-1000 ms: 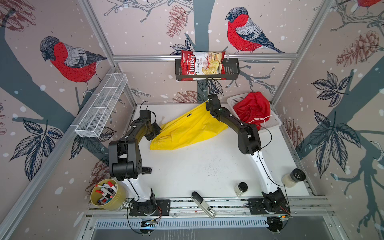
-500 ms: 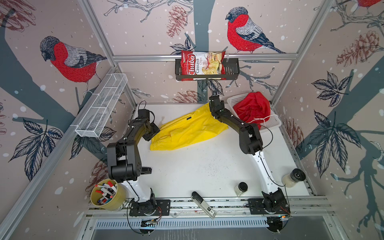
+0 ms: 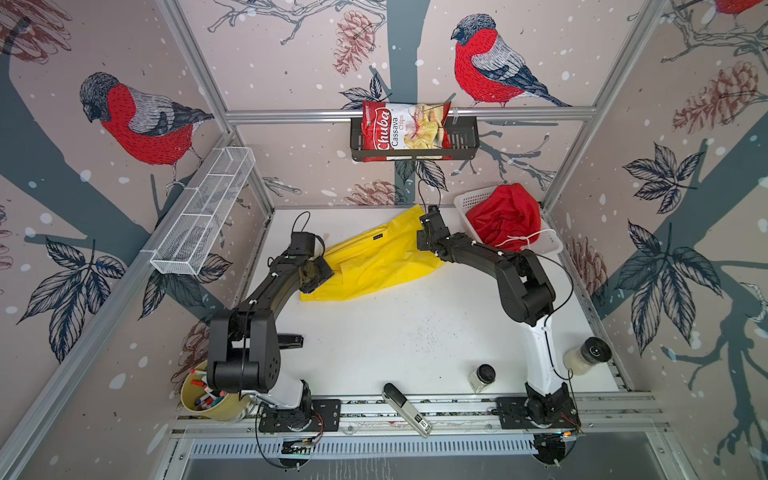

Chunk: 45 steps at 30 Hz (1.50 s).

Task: Fold and stack the shorts

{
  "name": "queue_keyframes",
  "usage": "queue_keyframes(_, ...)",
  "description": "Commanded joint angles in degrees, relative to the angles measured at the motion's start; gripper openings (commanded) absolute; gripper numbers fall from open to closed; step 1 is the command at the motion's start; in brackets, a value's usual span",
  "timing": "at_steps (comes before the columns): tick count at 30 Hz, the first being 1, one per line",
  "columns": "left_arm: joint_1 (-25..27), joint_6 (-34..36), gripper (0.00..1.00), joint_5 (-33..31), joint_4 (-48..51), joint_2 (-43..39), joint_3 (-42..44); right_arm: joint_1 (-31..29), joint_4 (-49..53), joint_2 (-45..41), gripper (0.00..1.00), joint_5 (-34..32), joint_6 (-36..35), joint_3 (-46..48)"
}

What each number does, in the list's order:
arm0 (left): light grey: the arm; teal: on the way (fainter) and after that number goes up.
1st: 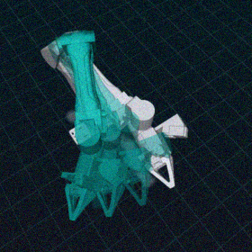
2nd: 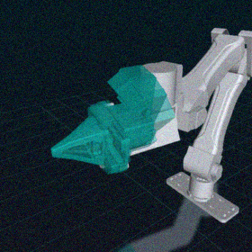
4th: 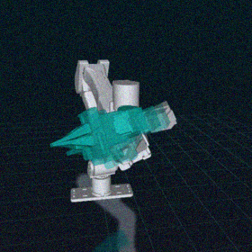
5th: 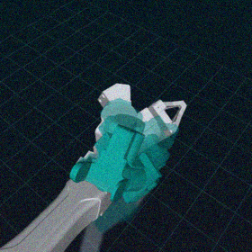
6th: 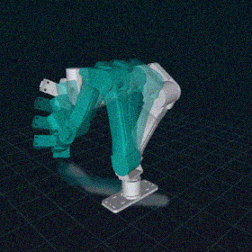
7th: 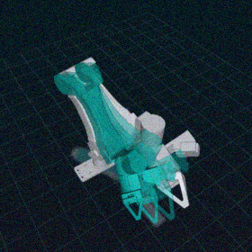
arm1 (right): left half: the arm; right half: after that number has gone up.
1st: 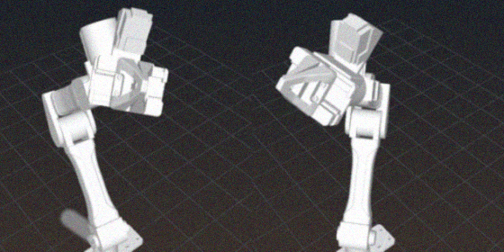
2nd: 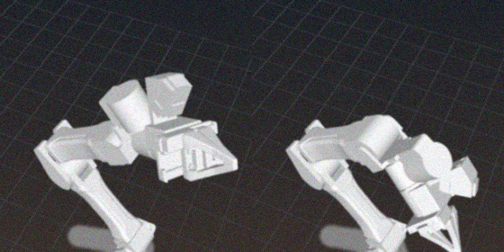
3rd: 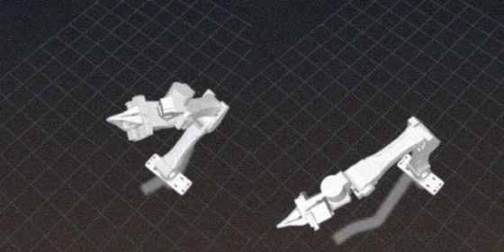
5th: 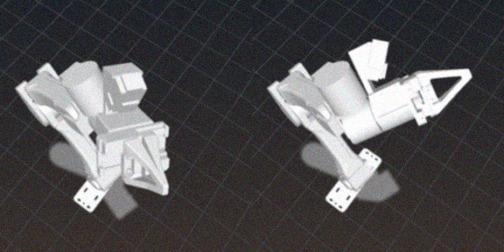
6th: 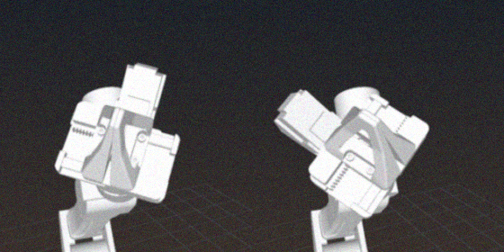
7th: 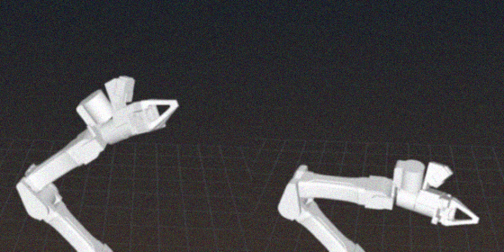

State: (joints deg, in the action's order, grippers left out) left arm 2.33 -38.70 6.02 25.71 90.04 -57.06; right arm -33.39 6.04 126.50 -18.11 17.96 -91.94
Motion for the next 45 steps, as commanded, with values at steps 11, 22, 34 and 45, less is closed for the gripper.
queue_keyframes(11, 6.50, -0.46, 0.51, 3.25, -4.86, 2.06, 8.51, 1.87, -4.11, -8.53, 0.52, 5.96, 10.08, 20.81)
queue_keyframes(22, 11.47, -1.89, 0.51, 3.41, 1.03, -13.12, 24.45, 1.49, -0.12, -34.85, 0.49, 0.26, 14.23, 48.53)
queue_keyframes(34, 14.70, -3.34, 0.53, 7.70, -6.02, -14.32, 3.08, -6.77, -7.56, -37.57, 0.09, 4.79, 14.86, 35.96)
queue_keyframes(45, 14.04, -0.13, 0.48, 9.61, -12.58, 5.93, -3.16, -8.31, -12.01, -10.22, 0.01, 24.18, 17.67, 15.51)
